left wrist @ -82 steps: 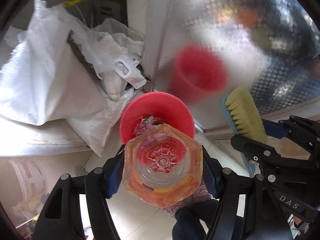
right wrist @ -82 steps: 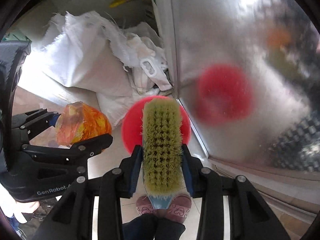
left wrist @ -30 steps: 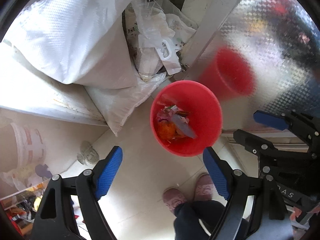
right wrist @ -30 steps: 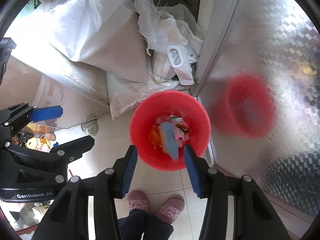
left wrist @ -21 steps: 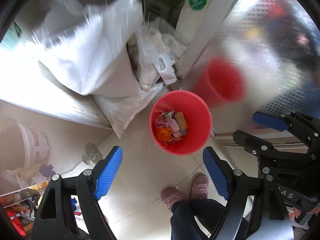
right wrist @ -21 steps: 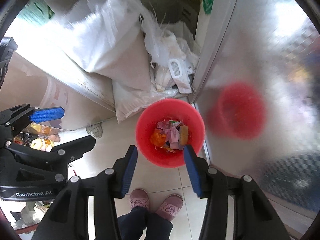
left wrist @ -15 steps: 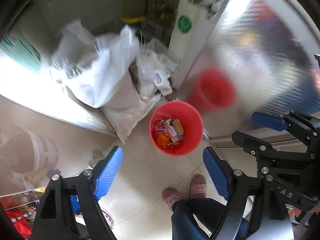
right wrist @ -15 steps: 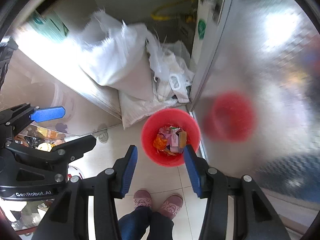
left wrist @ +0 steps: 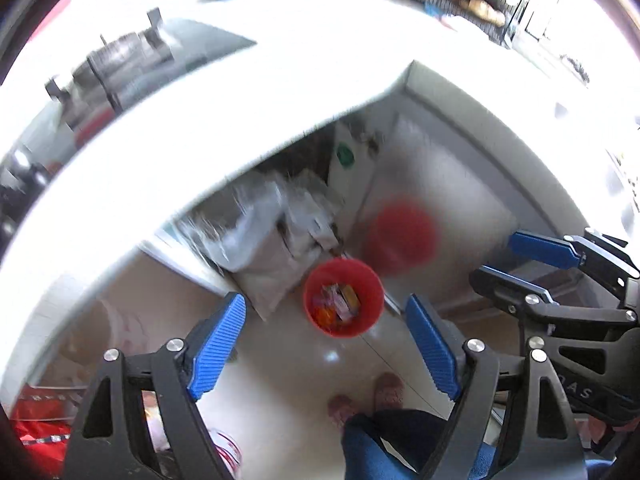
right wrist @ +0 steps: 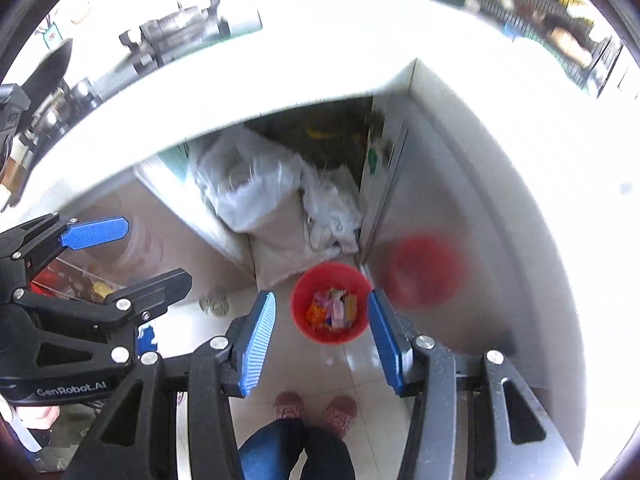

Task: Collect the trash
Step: 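Raise both grippers back up over the counter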

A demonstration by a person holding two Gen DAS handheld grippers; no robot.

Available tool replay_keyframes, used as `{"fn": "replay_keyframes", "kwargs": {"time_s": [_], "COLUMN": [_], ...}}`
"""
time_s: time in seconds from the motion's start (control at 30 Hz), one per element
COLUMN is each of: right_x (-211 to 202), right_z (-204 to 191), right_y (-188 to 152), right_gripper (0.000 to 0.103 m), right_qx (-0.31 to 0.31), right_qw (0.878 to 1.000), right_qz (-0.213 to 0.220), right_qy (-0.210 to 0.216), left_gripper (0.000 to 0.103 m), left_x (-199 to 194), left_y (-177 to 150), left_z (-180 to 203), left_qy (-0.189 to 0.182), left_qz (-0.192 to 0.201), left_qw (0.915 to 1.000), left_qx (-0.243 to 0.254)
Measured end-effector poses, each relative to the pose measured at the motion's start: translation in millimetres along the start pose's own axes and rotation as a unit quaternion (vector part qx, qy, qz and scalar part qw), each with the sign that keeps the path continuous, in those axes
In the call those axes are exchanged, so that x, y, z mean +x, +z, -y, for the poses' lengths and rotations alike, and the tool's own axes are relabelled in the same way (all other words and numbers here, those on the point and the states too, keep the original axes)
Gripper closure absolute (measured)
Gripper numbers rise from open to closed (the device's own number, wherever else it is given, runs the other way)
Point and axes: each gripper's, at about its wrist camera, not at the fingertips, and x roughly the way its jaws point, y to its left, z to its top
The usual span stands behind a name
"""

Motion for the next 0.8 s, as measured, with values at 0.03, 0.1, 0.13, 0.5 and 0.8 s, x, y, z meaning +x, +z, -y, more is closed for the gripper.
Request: {"fn": "replay_keyframes", "kwargs": {"time_s": [0.03, 0.1, 0.13, 0.5, 0.8], "right_x": [-8.9, -26.8, -35.1, -98.0, -116.8], "right_z": [-0.2, -1.2, 0.1, 17.7, 55.5], "right_y": [3.5, 11.4, 14.9, 53.4, 80.7], "right_gripper": [0.058, 0.058, 0.058, 0.057, 0.056], "right_qx": [0.001, 0.002, 0.001, 0.012, 0.042], "right_qw": [1.0, 1.0, 0.999, 0.994, 0.988], "right_qz": [0.005, 0.02, 0.031, 0.095, 0.128], "right_qy": [-0.002, -0.009, -0.011, -0.056, -0.077], "left_gripper": [0.022, 0.022, 0.022, 0.022, 0.022], "left_x": [-11.2, -31.7, -40.3, -96.5, -89.0], "left_y": [4.2, 14.0, 19.7, 78.0, 136.5], "left_z": [1.1, 2.4, 2.8, 22.7, 51.1], "left_qy": [0.005, 0.008, 0.008, -0.003, -0.003], "left_qz": [0.01, 0.029, 0.036, 0.091, 0.108], "left_qw": [0.9999, 0.9995, 0.9993, 0.9952, 0.9915], "left_qx": [0.001, 0.001, 0.002, 0.035, 0.073]}}
